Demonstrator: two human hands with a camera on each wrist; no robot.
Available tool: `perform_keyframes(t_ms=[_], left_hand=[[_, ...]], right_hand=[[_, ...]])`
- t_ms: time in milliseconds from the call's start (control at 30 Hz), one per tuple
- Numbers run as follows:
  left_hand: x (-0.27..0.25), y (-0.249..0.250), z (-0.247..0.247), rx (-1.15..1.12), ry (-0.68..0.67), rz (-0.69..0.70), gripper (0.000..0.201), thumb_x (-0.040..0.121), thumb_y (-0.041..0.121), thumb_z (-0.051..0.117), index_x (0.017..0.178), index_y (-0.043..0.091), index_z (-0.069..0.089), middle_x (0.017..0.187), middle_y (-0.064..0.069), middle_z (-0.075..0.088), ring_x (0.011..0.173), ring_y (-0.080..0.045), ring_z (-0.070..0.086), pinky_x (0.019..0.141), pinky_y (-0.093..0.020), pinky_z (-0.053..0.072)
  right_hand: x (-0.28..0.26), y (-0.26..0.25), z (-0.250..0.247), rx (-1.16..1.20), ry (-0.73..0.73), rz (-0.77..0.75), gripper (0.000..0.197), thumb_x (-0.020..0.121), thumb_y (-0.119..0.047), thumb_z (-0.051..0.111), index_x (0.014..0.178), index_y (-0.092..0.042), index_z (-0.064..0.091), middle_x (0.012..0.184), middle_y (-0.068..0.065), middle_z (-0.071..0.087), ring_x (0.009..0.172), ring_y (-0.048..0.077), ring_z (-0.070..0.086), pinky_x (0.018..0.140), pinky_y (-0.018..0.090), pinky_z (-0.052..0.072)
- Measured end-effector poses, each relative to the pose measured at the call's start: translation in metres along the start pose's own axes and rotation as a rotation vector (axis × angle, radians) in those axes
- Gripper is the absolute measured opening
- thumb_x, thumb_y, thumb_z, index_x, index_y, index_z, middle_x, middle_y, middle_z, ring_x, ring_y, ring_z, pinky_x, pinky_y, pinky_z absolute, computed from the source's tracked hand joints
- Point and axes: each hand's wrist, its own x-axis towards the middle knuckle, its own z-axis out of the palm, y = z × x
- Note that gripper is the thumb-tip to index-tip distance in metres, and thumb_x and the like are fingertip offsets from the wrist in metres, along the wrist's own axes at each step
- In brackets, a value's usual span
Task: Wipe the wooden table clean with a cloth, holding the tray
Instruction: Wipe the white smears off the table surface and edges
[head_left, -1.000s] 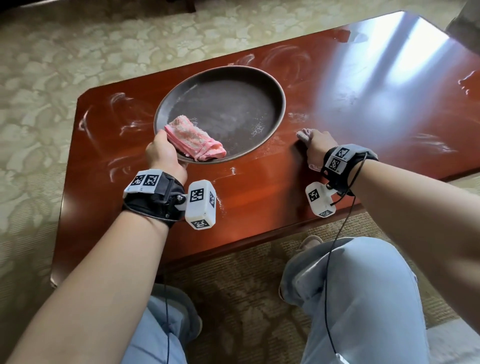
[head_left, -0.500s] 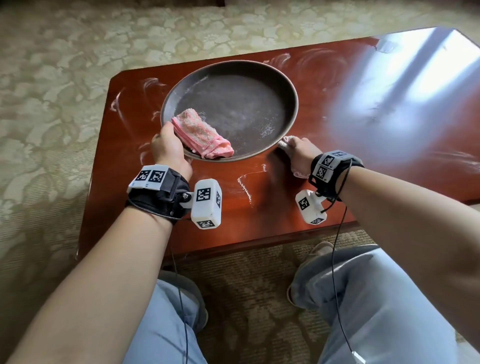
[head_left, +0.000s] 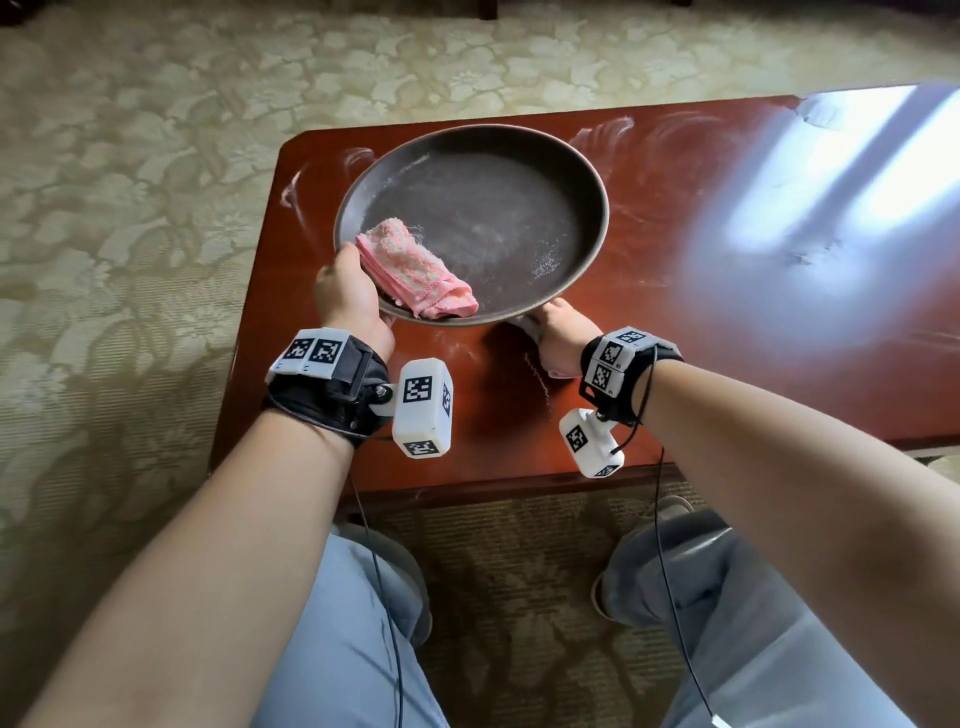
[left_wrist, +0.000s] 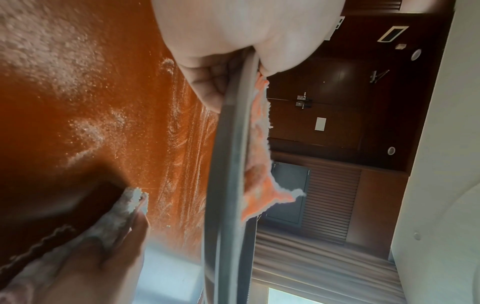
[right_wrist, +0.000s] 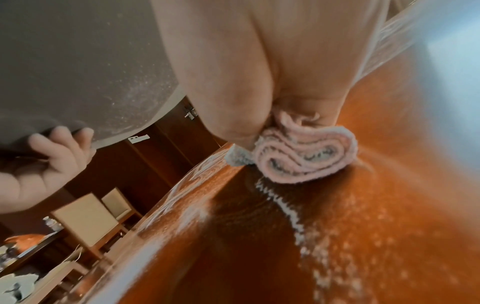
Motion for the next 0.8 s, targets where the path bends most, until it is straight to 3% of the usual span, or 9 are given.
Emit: perform_keyframes(t_ms=[100, 200, 300, 367, 433, 500, 600, 667, 800], left_hand=[[-0.002, 0.004, -0.005, 0.007, 0.001, 0.012, 0.015, 0.096, 0.022, 0.054, 0.093, 0.013, 0.066, 0.095, -0.012, 0.073, 0.084, -0.028, 0.073, 0.076, -0.050, 0.061], [-0.008, 0.009, -0.008, 0.022, 0.016, 0.024, 0.017, 0.095, 0.022, 0.055, 0.098, 0.012, 0.069, 0.097, -0.013, 0.074, 0.083, -0.029, 0.074, 0.076, -0.053, 0.060], [-0.012, 0.012, -0.003, 0.018, 0.013, 0.032, 0.019, 0.095, 0.022, 0.055, 0.101, 0.011, 0.069, 0.099, -0.014, 0.074, 0.085, -0.030, 0.074, 0.076, -0.054, 0.060], [-0.017, 0.013, 0.004, 0.028, 0.005, 0.039, 0.018, 0.094, 0.022, 0.056, 0.097, 0.011, 0.070, 0.098, -0.014, 0.074, 0.084, -0.030, 0.074, 0.076, -0.053, 0.061], [-0.021, 0.012, 0.014, 0.037, -0.003, 0.047, 0.017, 0.095, 0.022, 0.055, 0.095, 0.012, 0.069, 0.098, -0.013, 0.074, 0.085, -0.030, 0.074, 0.076, -0.051, 0.061], [-0.026, 0.008, 0.029, 0.040, -0.017, 0.040, 0.016, 0.096, 0.023, 0.055, 0.093, 0.013, 0.067, 0.097, -0.012, 0.073, 0.085, -0.030, 0.074, 0.074, -0.049, 0.062], [-0.035, -0.003, 0.055, 0.050, -0.042, 0.016, 0.018, 0.097, 0.024, 0.054, 0.096, 0.011, 0.067, 0.096, -0.012, 0.073, 0.086, -0.030, 0.074, 0.073, -0.047, 0.062], [-0.042, -0.012, 0.075, 0.056, -0.070, -0.003, 0.019, 0.097, 0.024, 0.054, 0.100, 0.010, 0.066, 0.097, -0.011, 0.073, 0.087, -0.030, 0.073, 0.075, -0.048, 0.062], [-0.055, -0.030, 0.110, 0.071, -0.094, -0.048, 0.021, 0.096, 0.022, 0.054, 0.107, 0.010, 0.067, 0.097, -0.010, 0.072, 0.084, -0.029, 0.072, 0.070, -0.047, 0.062]], right_hand=[[0.010, -0.001, 0.021, -0.007, -0.023, -0.054, 0.066, 0.074, -0.016, 0.055, 0.134, -0.039, 0.041, 0.127, -0.001, 0.044, 0.113, 0.027, 0.057, 0.089, 0.042, 0.055], [0.006, -0.008, 0.026, 0.036, -0.001, -0.143, 0.065, 0.075, -0.014, 0.061, 0.132, -0.040, 0.043, 0.128, -0.003, 0.044, 0.110, 0.025, 0.058, 0.086, 0.041, 0.056], [-0.020, -0.022, 0.001, 0.141, -0.003, -0.144, 0.041, 0.088, -0.029, 0.061, 0.126, -0.041, 0.051, 0.123, -0.007, 0.054, 0.101, 0.017, 0.062, 0.085, 0.035, 0.056], [-0.049, -0.029, -0.031, 0.275, 0.066, -0.165, 0.023, 0.096, -0.031, 0.055, 0.117, -0.027, 0.063, 0.110, -0.005, 0.065, 0.091, 0.013, 0.061, 0.080, 0.026, 0.051], [-0.068, -0.022, -0.057, 0.436, 0.102, -0.113, 0.020, 0.097, -0.018, 0.048, 0.100, -0.008, 0.065, 0.087, 0.003, 0.065, 0.076, 0.020, 0.058, 0.068, 0.030, 0.046], [-0.075, -0.001, -0.076, 0.553, 0.129, -0.038, 0.018, 0.090, -0.009, 0.044, 0.089, -0.007, 0.061, 0.074, 0.007, 0.064, 0.064, 0.024, 0.061, 0.063, 0.036, 0.053], [-0.073, 0.045, -0.094, 0.654, 0.196, 0.114, 0.018, 0.081, -0.004, 0.049, 0.086, -0.015, 0.061, 0.078, 0.010, 0.070, 0.073, 0.029, 0.069, 0.076, 0.046, 0.059], [-0.074, 0.074, -0.105, 0.689, 0.263, 0.198, 0.018, 0.079, -0.005, 0.054, 0.093, -0.010, 0.064, 0.087, 0.017, 0.071, 0.084, 0.034, 0.069, 0.081, 0.051, 0.057], [-0.073, 0.125, -0.116, 0.676, 0.372, 0.317, 0.009, 0.089, -0.014, 0.056, 0.094, -0.009, 0.063, 0.086, 0.012, 0.064, 0.085, 0.030, 0.065, 0.082, 0.043, 0.055]])
